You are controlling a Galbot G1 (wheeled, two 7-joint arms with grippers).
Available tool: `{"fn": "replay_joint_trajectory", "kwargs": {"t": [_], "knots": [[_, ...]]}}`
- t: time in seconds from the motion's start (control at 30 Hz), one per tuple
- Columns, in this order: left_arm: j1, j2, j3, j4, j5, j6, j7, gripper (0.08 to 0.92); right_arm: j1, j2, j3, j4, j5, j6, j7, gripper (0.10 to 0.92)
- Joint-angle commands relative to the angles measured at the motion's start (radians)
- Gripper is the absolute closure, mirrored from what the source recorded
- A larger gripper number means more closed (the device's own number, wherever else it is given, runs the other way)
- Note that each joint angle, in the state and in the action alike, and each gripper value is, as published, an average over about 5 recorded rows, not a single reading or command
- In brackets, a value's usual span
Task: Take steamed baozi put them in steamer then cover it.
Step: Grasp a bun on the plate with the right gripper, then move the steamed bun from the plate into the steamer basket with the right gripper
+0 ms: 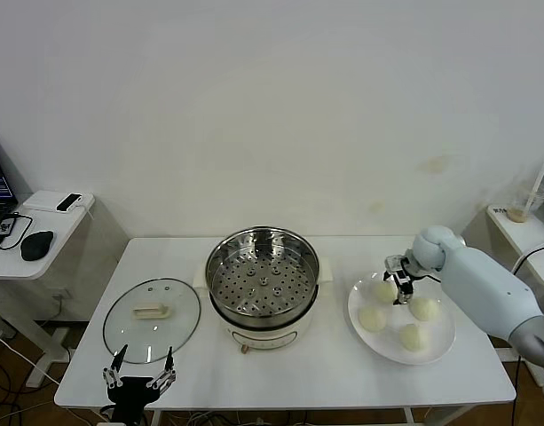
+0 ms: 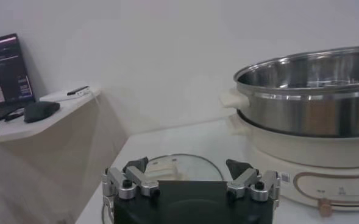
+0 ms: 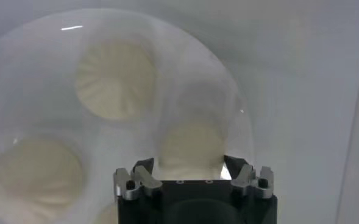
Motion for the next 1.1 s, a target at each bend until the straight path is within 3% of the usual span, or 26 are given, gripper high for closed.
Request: {"fn": "replay_joint_trajectory", "kwargs": {"t": [0.03, 0.27, 0.47, 0.83, 1.1], "knots": [[0.000, 0.000, 0.001, -0.001, 0.000, 0.000, -0.001, 0.177, 0.001, 0.015, -0.003, -0.021, -0.010, 0.000, 0.002, 0.373], [0.008, -0.002, 0.007, -0.018, 0.000, 0.000, -0.006, 0.177, -0.010, 0.011, 0.012, -0.008, -0.017, -0.002, 0.002, 0.446], [0.008, -0.002, 0.009, -0.022, 0.000, 0.001, -0.007, 0.177, 0.017, -0.026, 0.003, 0.031, 0.006, 0.004, -0.019, 0.457], [0.003, 0.011, 0.019, -0.021, -0.001, 0.002, -0.009, 0.177, 0.266, -0.209, -0.142, 0.273, 0.229, -0.026, -0.050, 0.457], [-0.006, 0.020, 0.027, -0.019, -0.009, 0.002, -0.011, 0.177, 0.528, -0.157, -0.310, 0.319, 0.381, -0.045, -0.031, 0.449]]}}
